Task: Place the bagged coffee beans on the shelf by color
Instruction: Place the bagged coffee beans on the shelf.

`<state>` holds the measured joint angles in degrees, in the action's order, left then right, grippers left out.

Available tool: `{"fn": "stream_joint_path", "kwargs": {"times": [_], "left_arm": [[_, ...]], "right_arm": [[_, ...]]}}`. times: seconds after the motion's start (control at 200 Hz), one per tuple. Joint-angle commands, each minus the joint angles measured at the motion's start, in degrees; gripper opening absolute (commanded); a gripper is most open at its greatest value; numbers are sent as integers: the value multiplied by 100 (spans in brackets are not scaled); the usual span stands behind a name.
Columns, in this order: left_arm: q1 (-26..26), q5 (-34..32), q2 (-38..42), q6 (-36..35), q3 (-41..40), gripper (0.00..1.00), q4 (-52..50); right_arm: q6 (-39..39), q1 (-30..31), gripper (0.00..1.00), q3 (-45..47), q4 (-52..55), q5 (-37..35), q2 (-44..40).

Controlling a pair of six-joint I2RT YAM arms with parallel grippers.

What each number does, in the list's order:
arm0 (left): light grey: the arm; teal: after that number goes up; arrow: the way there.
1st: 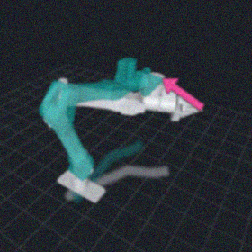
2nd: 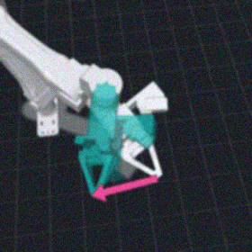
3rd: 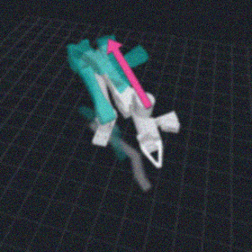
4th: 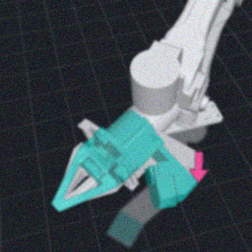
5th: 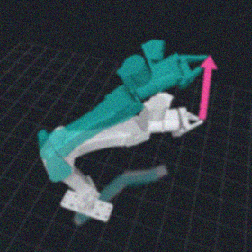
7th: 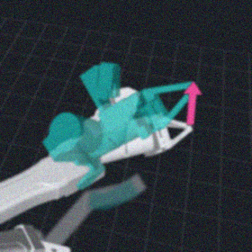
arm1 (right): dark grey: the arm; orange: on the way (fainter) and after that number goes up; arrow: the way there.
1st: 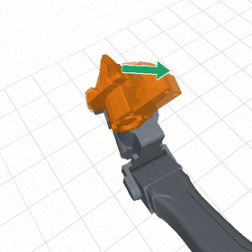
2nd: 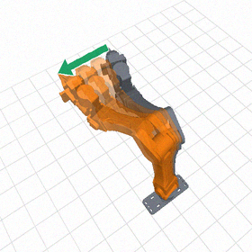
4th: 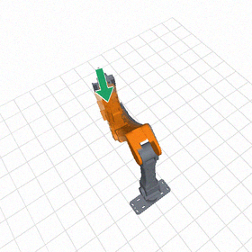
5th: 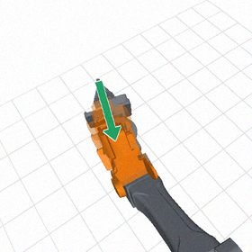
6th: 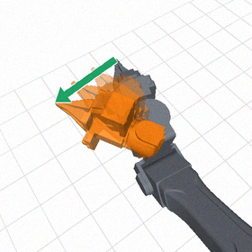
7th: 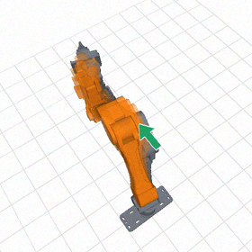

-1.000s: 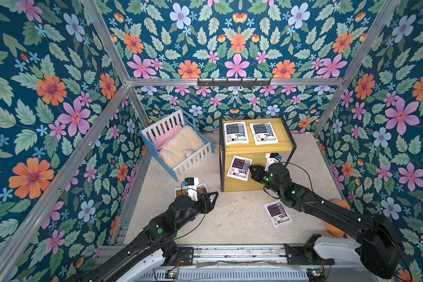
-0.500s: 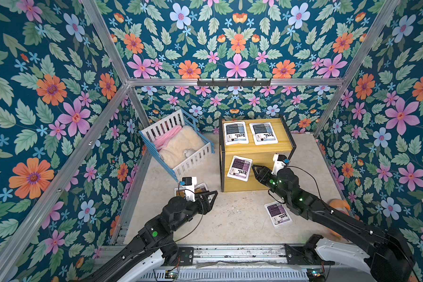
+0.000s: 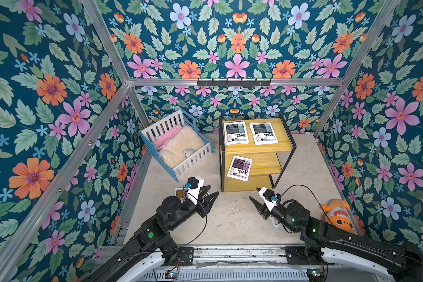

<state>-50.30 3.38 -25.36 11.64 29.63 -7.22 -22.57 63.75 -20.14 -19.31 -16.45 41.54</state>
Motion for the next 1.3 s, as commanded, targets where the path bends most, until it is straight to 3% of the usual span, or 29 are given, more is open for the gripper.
{"fn": "stream_joint_path", "kwargs": {"times": [0.0,0.075,0.235,0.545,0.82,0.98,1.055,1.185,1.295], "left_arm": [[2,188,131,-985,-108,53,406],[2,359,176,-1308,-178,54,355],[3,761,284,-1920,-377,57,301],[3,1003,385,-2183,-711,57,828],[12,1275,144,-2149,-739,57,975],[21,1214,192,-2131,-767,57,969],[29,1203,177,-2147,-769,57,960],[34,1234,146,-2154,-759,57,951],[47,1261,138,-2146,-767,57,975]], "right_arm": [[-2770,-243,48,-200,-190,-2,232],[-3397,-444,47,-237,-467,126,465],[-3874,-927,49,-672,-520,562,1178],[-3438,-1557,56,-1421,-49,1747,2144],[-3464,-1876,57,-1791,-46,1795,2826],[-3399,-2009,57,-2115,635,2009,2858],[-2978,-2007,58,-2207,883,2373,2626],[-1816,-1982,62,-1766,178,2501,1881],[-1788,-1946,63,-1333,53,2214,1532]]}}
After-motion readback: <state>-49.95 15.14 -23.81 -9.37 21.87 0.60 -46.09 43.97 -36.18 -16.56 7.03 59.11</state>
